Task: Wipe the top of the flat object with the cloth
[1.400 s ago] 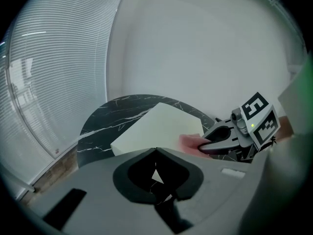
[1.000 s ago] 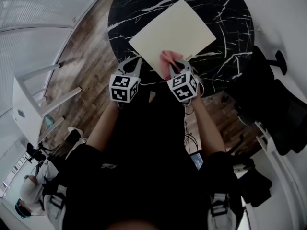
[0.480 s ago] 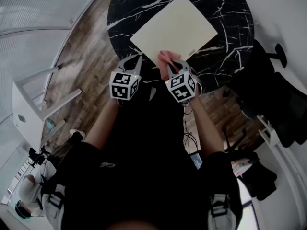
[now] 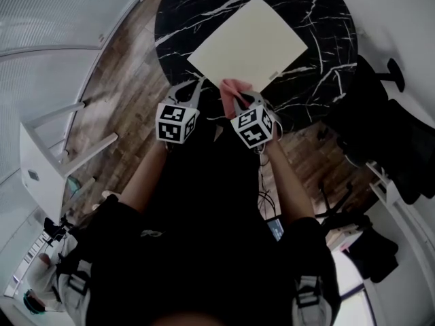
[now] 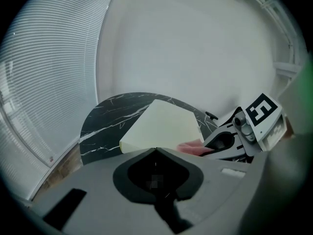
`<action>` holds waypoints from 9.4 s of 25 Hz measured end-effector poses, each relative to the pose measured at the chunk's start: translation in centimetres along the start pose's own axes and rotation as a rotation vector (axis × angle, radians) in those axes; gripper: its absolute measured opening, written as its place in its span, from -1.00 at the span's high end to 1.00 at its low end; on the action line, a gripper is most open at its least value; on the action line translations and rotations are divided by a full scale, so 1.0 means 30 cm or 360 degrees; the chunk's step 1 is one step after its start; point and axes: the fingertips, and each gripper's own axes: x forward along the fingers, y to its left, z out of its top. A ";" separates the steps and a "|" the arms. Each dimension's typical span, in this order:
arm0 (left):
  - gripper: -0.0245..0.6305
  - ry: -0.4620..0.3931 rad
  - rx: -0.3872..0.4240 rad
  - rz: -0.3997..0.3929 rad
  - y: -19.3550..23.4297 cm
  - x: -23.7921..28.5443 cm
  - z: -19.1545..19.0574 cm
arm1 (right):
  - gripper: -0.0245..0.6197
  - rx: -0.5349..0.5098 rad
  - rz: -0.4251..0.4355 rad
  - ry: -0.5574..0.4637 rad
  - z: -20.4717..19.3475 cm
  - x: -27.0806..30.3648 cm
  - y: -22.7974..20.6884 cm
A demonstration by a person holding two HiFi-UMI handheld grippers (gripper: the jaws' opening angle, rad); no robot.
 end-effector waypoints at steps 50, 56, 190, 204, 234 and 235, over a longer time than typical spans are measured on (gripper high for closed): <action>0.93 0.0041 -0.0166 0.0210 -0.109 0.249 0.178 | 0.84 0.0237 -0.0217 -0.0140 0.178 -0.002 -0.934; 0.93 0.0027 -0.0172 0.0208 -0.102 0.227 0.164 | 0.84 0.0254 -0.0186 -0.0136 0.185 -0.003 -0.896; 0.93 -0.0255 -0.0212 -0.0139 0.232 -0.019 0.206 | 0.86 0.0069 -0.0251 -0.0150 0.516 -0.097 -0.103; 0.93 -0.0167 -0.0187 -0.0051 0.106 0.119 0.303 | 0.86 0.0189 -0.0261 -0.0339 0.550 -0.184 -0.477; 0.93 -0.0028 -0.0424 0.0346 0.188 0.161 0.178 | 0.86 0.0098 -0.0232 -0.0094 0.449 0.177 -0.896; 0.93 -0.0024 -0.0423 0.0349 0.198 0.160 0.172 | 0.86 0.0107 -0.0232 -0.0094 0.448 0.177 -0.896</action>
